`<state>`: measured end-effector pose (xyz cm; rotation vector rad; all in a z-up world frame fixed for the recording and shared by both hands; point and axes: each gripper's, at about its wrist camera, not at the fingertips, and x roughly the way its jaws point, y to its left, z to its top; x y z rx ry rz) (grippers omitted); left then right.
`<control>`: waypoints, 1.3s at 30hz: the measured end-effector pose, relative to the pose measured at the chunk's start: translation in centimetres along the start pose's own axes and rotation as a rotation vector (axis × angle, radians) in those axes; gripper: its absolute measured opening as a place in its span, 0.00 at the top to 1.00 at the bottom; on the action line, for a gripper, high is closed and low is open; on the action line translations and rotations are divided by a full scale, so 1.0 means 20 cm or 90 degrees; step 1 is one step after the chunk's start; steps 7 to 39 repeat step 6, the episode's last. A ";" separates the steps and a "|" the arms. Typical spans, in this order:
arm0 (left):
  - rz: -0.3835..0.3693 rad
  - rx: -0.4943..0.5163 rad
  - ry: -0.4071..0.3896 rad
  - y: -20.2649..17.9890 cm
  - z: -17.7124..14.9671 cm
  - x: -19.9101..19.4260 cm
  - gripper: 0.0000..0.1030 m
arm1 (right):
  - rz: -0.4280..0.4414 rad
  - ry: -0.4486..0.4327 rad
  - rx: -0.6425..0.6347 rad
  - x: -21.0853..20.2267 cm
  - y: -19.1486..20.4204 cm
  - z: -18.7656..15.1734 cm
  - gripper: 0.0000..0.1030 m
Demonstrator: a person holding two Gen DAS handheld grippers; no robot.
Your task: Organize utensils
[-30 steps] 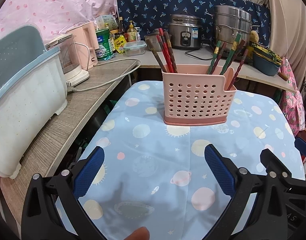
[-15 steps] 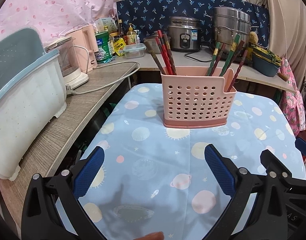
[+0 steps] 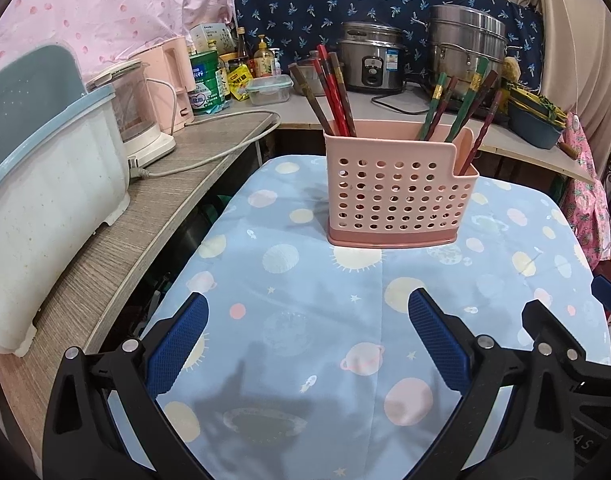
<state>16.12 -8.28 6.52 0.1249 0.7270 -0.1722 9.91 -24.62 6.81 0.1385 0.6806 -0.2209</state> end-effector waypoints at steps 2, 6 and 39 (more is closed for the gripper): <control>0.000 -0.001 -0.006 0.00 0.00 0.00 0.07 | 0.001 0.001 0.000 0.00 0.00 0.00 0.07; 0.000 0.007 -0.006 -0.01 0.01 0.00 0.07 | -0.002 0.002 0.000 0.02 0.00 0.00 0.07; 0.000 0.007 -0.006 -0.01 0.01 0.00 0.07 | -0.002 0.002 0.000 0.02 0.00 0.00 0.07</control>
